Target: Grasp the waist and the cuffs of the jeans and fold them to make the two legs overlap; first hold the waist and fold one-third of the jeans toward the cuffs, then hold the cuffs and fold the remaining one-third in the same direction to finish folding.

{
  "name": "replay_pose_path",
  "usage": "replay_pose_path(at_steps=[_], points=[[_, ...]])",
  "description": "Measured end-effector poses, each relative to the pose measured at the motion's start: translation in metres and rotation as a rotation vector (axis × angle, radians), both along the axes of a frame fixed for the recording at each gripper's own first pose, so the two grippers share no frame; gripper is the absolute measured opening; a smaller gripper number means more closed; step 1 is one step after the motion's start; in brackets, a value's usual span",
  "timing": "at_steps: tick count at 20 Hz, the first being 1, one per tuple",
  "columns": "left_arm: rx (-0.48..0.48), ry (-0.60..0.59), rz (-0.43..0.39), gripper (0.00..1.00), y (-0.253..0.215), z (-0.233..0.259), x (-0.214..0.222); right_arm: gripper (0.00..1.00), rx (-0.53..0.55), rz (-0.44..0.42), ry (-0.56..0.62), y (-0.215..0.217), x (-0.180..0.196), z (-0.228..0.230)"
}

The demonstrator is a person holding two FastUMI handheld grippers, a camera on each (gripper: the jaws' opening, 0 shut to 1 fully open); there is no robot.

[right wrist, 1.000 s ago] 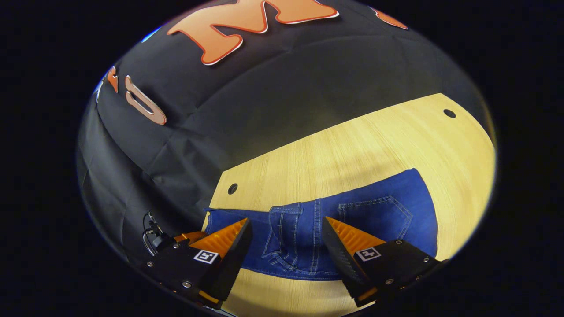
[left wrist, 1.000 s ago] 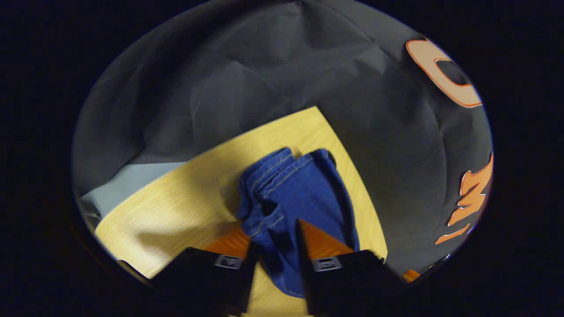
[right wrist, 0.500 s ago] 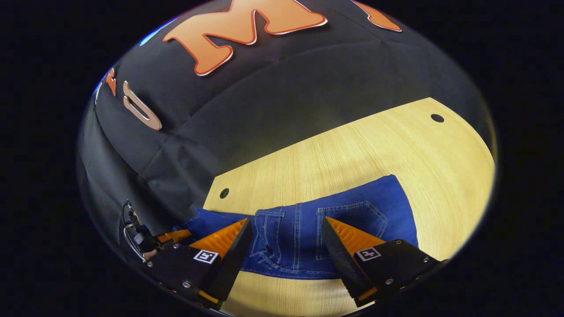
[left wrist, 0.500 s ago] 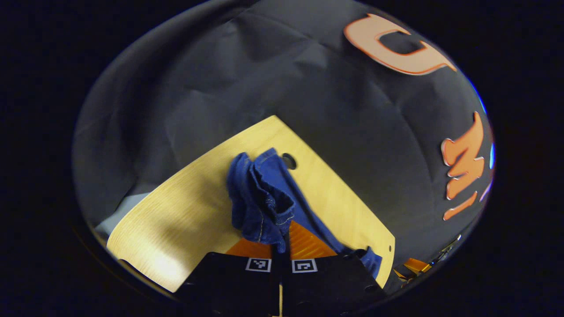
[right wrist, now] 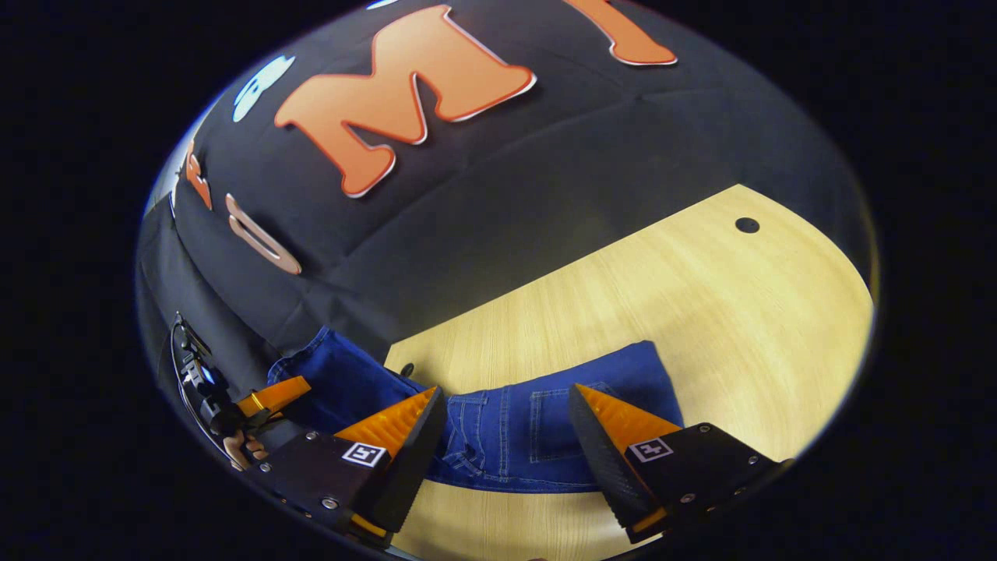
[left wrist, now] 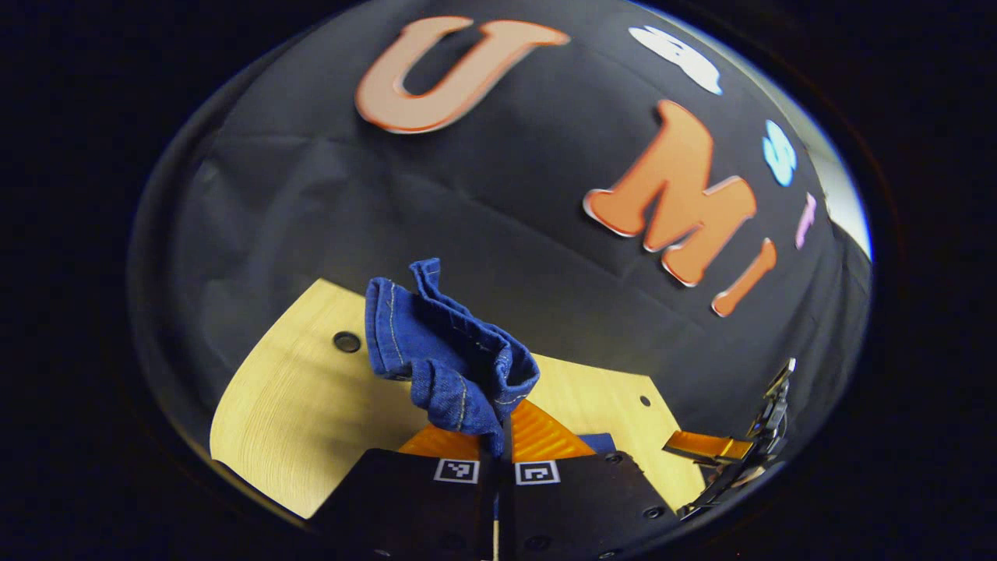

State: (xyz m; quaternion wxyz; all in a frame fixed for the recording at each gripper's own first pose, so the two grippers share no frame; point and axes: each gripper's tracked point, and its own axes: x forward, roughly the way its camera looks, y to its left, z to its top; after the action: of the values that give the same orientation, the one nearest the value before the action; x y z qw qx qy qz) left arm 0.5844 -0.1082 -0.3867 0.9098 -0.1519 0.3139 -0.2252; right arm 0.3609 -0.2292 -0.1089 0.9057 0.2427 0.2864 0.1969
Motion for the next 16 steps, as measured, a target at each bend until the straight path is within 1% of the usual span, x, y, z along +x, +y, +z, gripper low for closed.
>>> replay_pose_path(at_steps=[4,8,9,11,14,16], points=[[0.093,-0.038,-0.162,0.03,-0.089,0.009,-0.026,0.98,0.011,-0.070,-0.018,-0.064,-0.005,0.009],[0.116,-0.002,-0.286,0.02,-0.187,-0.014,-0.058,0.97,0.027,-0.153,-0.004,-0.132,-0.012,0.003],[0.125,0.013,-0.314,0.03,-0.209,-0.025,-0.067,0.97,0.026,-0.178,0.004,-0.148,-0.012,-0.002],[0.176,0.053,-0.361,0.03,-0.249,-0.058,-0.086,0.97,0.028,-0.221,0.026,-0.178,-0.017,-0.012],[0.306,0.086,-0.416,0.03,-0.282,-0.109,-0.114,0.97,0.002,-0.261,0.063,-0.209,-0.023,-0.032],[0.375,0.107,-0.432,0.03,-0.298,-0.140,-0.131,0.97,-0.034,-0.269,0.076,-0.225,-0.028,-0.045]])
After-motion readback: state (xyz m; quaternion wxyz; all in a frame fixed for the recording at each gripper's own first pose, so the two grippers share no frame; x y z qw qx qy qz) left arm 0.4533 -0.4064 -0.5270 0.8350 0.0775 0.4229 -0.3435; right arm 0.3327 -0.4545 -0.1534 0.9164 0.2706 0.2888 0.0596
